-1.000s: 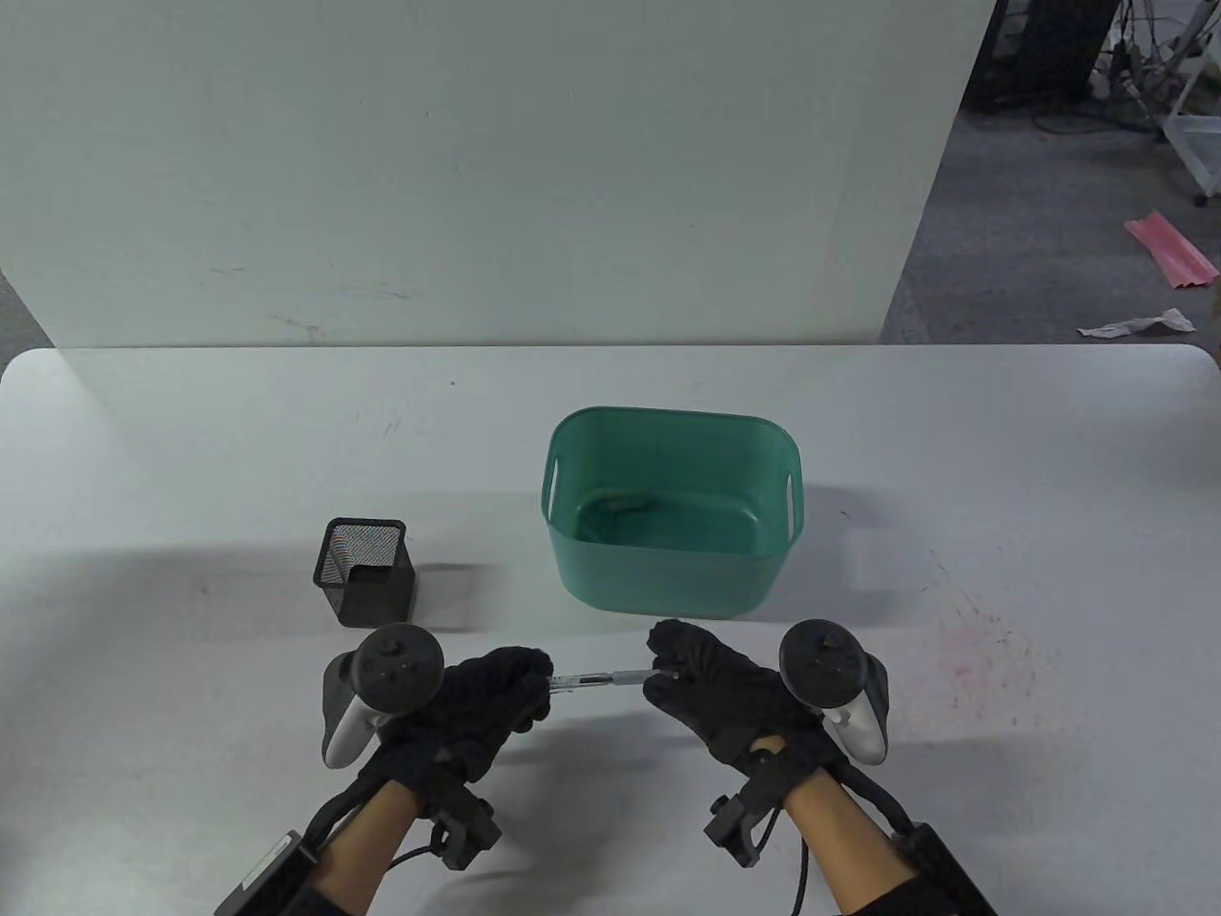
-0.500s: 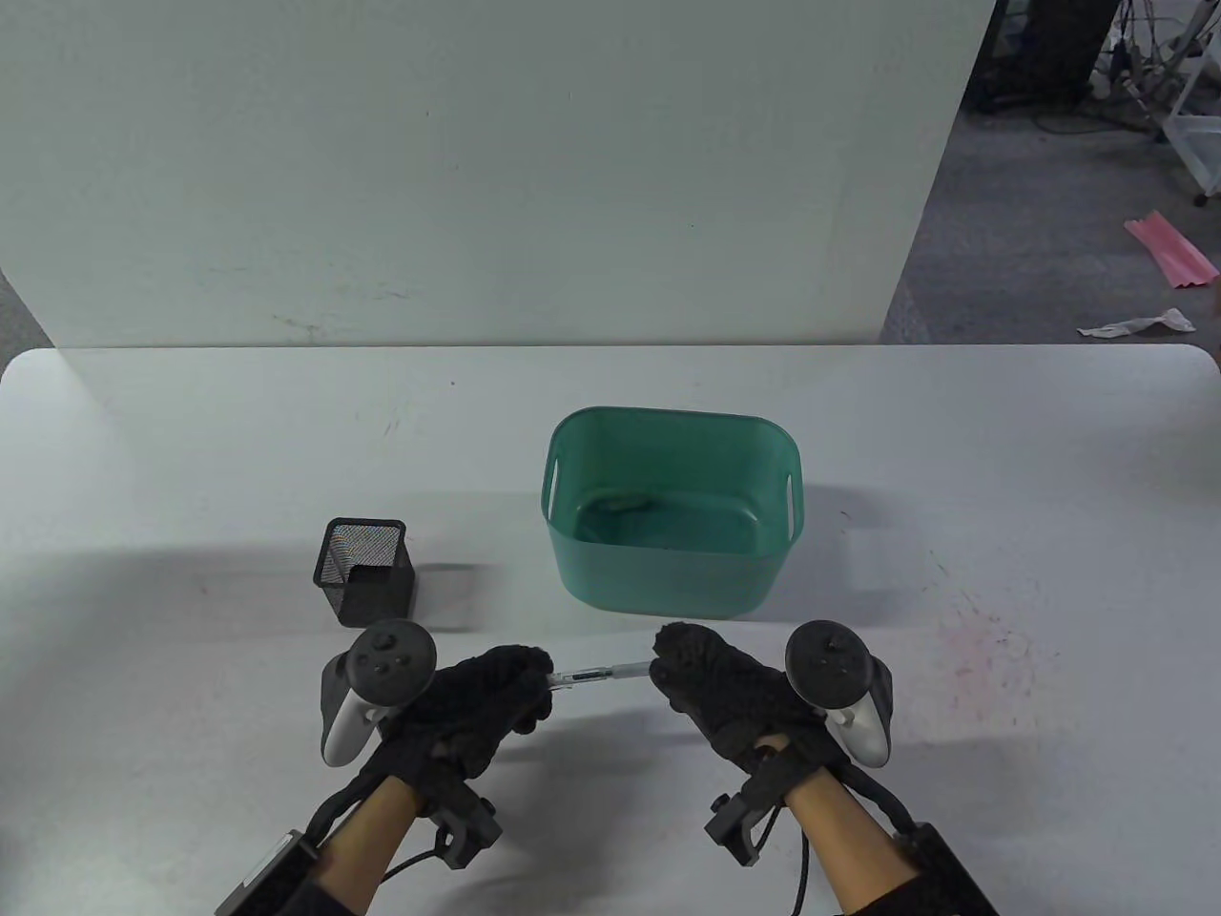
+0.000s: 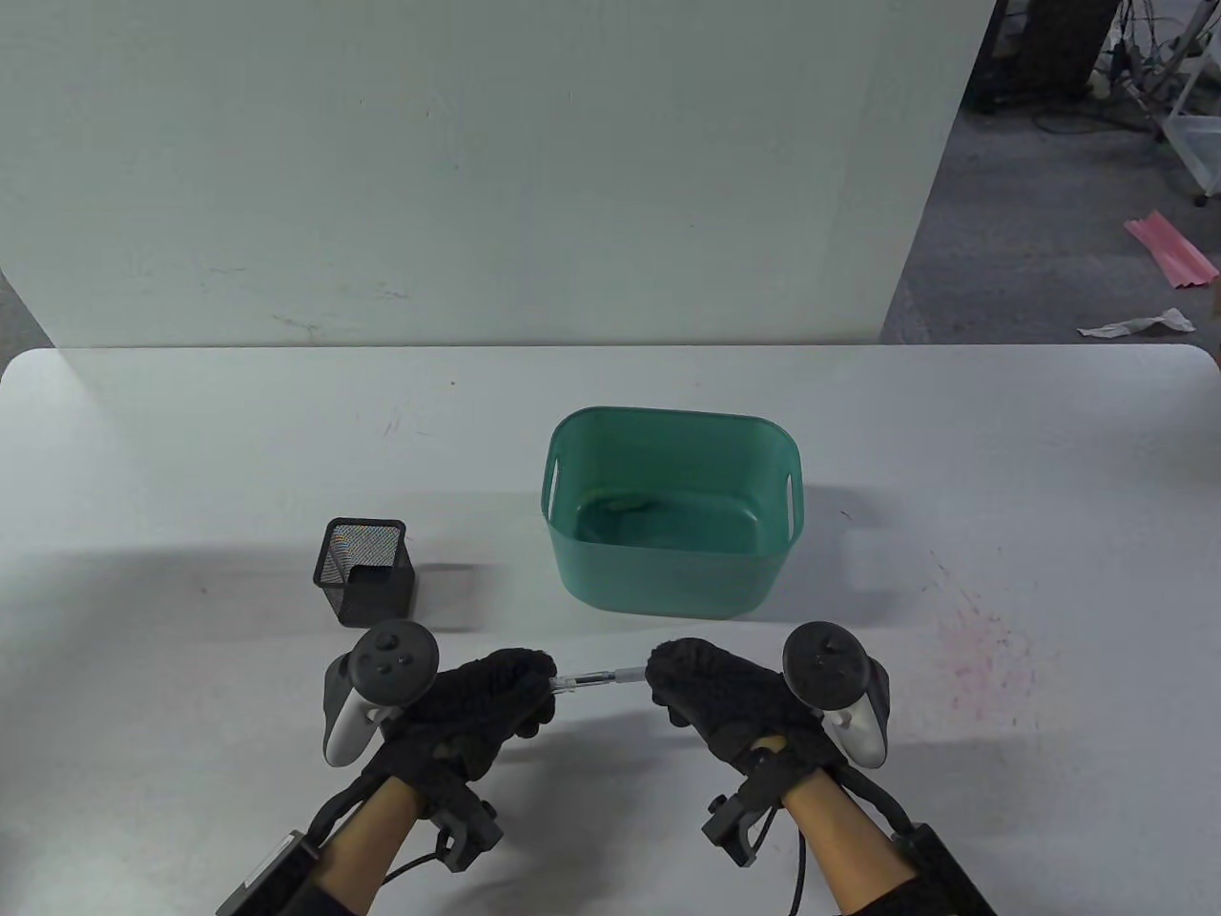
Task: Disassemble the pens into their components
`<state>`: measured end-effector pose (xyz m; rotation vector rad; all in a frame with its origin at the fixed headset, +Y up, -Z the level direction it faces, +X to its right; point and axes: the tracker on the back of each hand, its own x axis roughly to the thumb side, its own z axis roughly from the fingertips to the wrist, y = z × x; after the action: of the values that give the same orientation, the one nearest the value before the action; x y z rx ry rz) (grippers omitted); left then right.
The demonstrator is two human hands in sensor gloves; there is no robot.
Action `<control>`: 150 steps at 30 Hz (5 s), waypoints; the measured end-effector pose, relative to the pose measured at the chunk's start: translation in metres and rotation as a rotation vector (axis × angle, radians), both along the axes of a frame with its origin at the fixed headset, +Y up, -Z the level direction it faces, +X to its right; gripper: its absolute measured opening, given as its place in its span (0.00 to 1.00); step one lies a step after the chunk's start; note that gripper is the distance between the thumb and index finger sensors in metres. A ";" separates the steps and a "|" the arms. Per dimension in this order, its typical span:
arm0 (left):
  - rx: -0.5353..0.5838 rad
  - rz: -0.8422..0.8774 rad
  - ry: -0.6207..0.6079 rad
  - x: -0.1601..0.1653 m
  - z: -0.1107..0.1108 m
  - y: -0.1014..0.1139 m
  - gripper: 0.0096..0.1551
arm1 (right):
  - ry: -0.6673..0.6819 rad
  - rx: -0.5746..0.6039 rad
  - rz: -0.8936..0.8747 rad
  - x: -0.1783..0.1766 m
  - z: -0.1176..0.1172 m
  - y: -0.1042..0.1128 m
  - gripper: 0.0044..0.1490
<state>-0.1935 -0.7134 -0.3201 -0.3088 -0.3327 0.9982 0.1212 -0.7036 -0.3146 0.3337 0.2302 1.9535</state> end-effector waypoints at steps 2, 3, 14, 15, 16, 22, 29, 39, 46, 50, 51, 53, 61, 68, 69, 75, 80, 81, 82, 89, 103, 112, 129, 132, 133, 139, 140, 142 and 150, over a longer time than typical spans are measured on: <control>-0.004 -0.003 0.003 -0.001 0.000 -0.001 0.25 | 0.007 0.032 -0.010 0.000 -0.001 0.003 0.29; -0.012 0.003 0.006 -0.002 -0.001 -0.002 0.25 | -0.005 0.050 -0.011 0.000 0.000 0.005 0.28; -0.126 0.141 -0.010 -0.010 -0.008 -0.015 0.24 | -0.015 0.104 -0.062 0.008 -0.001 0.011 0.30; -0.131 0.148 -0.010 -0.009 -0.008 -0.016 0.24 | -0.012 0.102 -0.075 0.008 -0.001 0.011 0.30; -0.137 0.149 -0.015 -0.009 -0.009 -0.017 0.24 | -0.015 0.098 -0.080 0.009 -0.001 0.011 0.30; -0.185 0.171 -0.007 -0.013 -0.011 -0.026 0.24 | -0.027 0.113 -0.080 0.012 -0.001 0.012 0.30; -0.179 0.182 0.020 -0.020 -0.014 -0.025 0.24 | -0.092 0.158 -0.102 0.021 -0.001 0.020 0.30; -0.042 0.067 0.058 -0.019 -0.010 0.001 0.24 | -0.417 0.087 -0.187 0.029 -0.022 0.035 0.30; 0.053 -0.028 0.102 -0.028 -0.009 0.009 0.24 | -0.596 -0.046 -0.160 0.002 -0.050 0.077 0.31; 0.081 -0.066 0.126 -0.035 -0.008 0.010 0.24 | -0.722 -0.084 -0.120 -0.003 -0.064 0.094 0.31; 0.083 -0.061 0.129 -0.037 -0.008 0.011 0.25 | -0.743 -0.093 -0.119 -0.005 -0.067 0.095 0.31; 0.087 -0.052 0.136 -0.039 -0.008 0.012 0.25 | -0.765 -0.111 -0.105 -0.007 -0.069 0.095 0.31; 0.107 -0.049 0.146 -0.040 -0.007 0.016 0.24 | -0.629 -0.059 -0.106 -0.012 -0.064 0.087 0.41; 0.105 -0.078 0.133 -0.036 -0.009 0.014 0.25 | -0.346 0.148 0.070 -0.015 -0.039 0.086 0.35; 0.103 -0.078 0.132 -0.035 -0.009 0.014 0.25 | -0.326 0.151 0.078 -0.017 -0.032 0.083 0.35; 0.107 -0.075 0.117 -0.034 -0.009 0.014 0.24 | -0.198 0.298 0.086 -0.027 -0.006 0.060 0.35; 0.131 -0.072 0.093 -0.032 -0.007 0.017 0.24 | -0.074 0.385 0.210 -0.037 0.005 0.033 0.37; 0.138 -0.078 0.089 -0.031 -0.007 0.017 0.24 | -0.056 0.391 0.225 -0.038 0.005 0.029 0.38; 0.149 -0.089 0.081 -0.030 -0.006 0.018 0.24 | -0.036 0.397 0.248 -0.040 0.004 0.025 0.39; 0.164 -0.121 0.057 -0.023 -0.003 0.017 0.24 | 0.058 0.342 0.305 -0.050 0.002 0.006 0.42; 0.161 -0.114 0.028 -0.016 0.000 0.018 0.24 | 0.047 0.287 0.148 -0.049 0.002 -0.003 0.25; 0.159 -0.120 0.026 -0.016 0.000 0.019 0.24 | 0.063 0.219 0.006 -0.047 -0.001 -0.009 0.27; 0.090 -0.034 0.162 -0.069 -0.016 0.011 0.24 | -0.221 0.259 -0.172 0.004 -0.005 0.024 0.25; 0.091 -0.063 0.169 -0.066 -0.015 0.010 0.24 | -0.368 0.261 -0.104 0.011 -0.011 0.039 0.26; 0.097 -0.073 0.171 -0.065 -0.015 0.010 0.24 | -0.406 0.259 -0.089 0.012 -0.013 0.042 0.26; 0.133 -0.135 0.183 -0.060 -0.013 0.013 0.24 | -0.581 0.170 -0.013 0.002 -0.038 0.069 0.27; 0.140 -0.148 0.188 -0.059 -0.012 0.014 0.24 | -0.598 0.145 0.022 -0.002 -0.043 0.074 0.27; 0.153 -0.164 0.191 -0.058 -0.011 0.014 0.24 | -0.632 0.099 0.075 -0.009 -0.051 0.081 0.27; 0.179 -0.192 0.185 -0.057 -0.009 0.015 0.24 | -0.783 0.006 0.187 -0.022 -0.067 0.101 0.28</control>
<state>-0.2503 -0.6980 -0.3292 -0.0831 -0.2181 0.7952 0.0989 -0.6024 -0.3814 -0.4703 -0.2633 2.1170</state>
